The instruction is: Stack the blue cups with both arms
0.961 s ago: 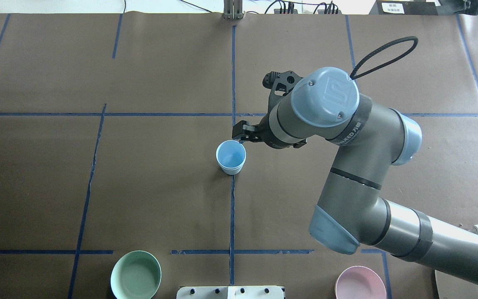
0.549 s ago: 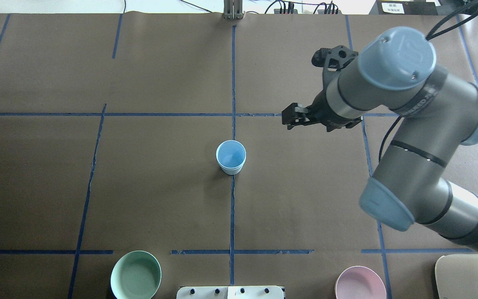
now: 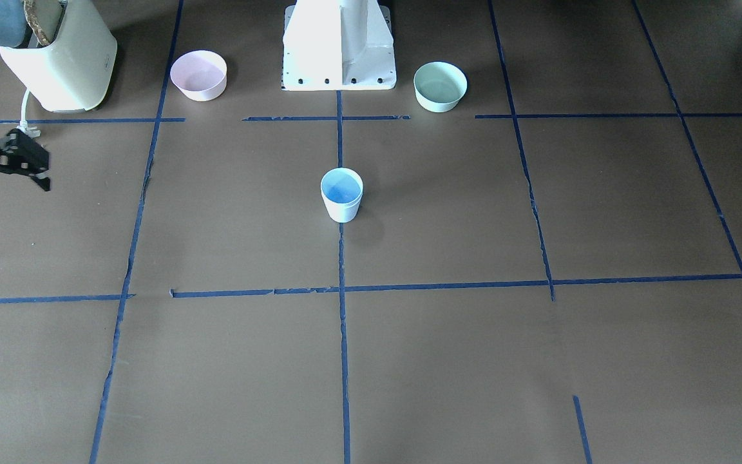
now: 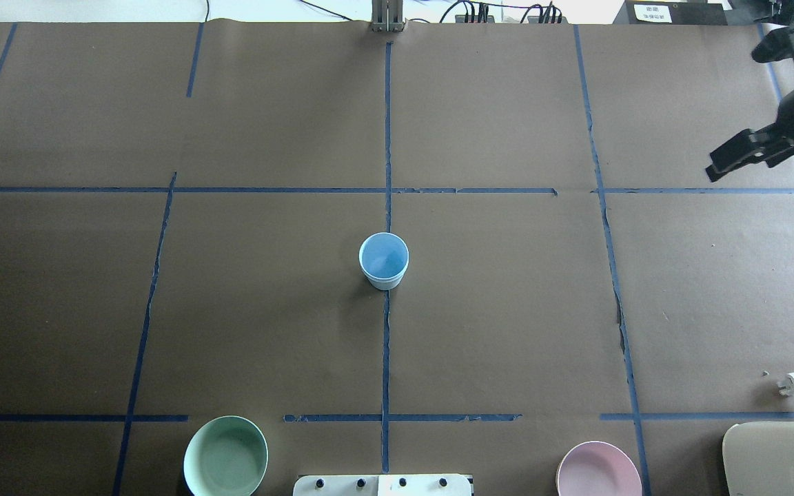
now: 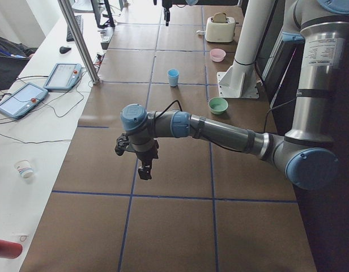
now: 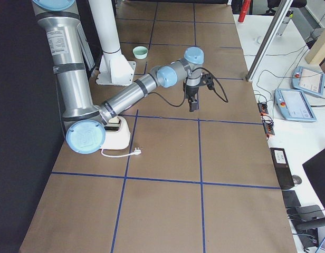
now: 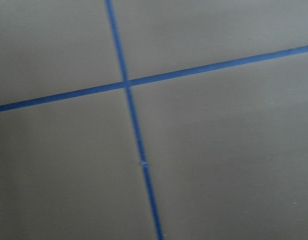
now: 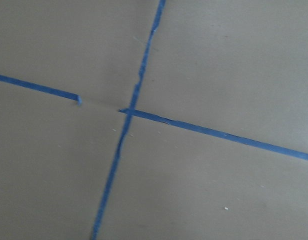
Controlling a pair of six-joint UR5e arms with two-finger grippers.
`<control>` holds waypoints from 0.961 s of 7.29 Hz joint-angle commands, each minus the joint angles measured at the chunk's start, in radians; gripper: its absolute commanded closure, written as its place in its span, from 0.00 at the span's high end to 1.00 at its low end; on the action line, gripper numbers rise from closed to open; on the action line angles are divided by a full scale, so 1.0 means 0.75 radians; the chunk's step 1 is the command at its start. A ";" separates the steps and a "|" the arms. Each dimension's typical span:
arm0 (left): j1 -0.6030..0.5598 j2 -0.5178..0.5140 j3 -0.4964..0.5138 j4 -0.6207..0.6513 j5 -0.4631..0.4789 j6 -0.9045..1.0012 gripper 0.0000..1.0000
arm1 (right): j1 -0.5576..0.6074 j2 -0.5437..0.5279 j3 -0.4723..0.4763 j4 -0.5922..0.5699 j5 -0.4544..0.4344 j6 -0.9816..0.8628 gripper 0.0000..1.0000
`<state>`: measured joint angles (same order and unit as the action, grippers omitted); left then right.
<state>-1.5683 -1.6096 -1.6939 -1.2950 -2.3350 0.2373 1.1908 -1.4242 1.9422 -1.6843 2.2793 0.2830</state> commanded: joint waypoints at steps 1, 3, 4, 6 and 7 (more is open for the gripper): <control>-0.024 0.027 0.045 -0.018 -0.016 0.017 1.00 | 0.230 -0.115 -0.180 0.004 0.062 -0.328 1.00; -0.024 0.101 0.058 -0.130 -0.061 0.011 1.00 | 0.367 -0.140 -0.310 0.006 0.190 -0.330 1.00; -0.024 0.105 0.082 -0.147 -0.071 0.015 1.00 | 0.382 -0.130 -0.337 0.008 0.188 -0.324 1.00; -0.024 0.127 0.149 -0.265 -0.075 0.011 1.00 | 0.382 -0.130 -0.350 0.010 0.182 -0.330 1.00; -0.024 0.123 0.160 -0.269 -0.075 0.011 1.00 | 0.382 -0.138 -0.374 0.010 0.174 -0.326 1.00</control>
<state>-1.5861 -1.5173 -1.5924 -1.4756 -2.3906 0.2461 1.4759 -1.5222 1.6824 -1.6773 2.4160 0.0393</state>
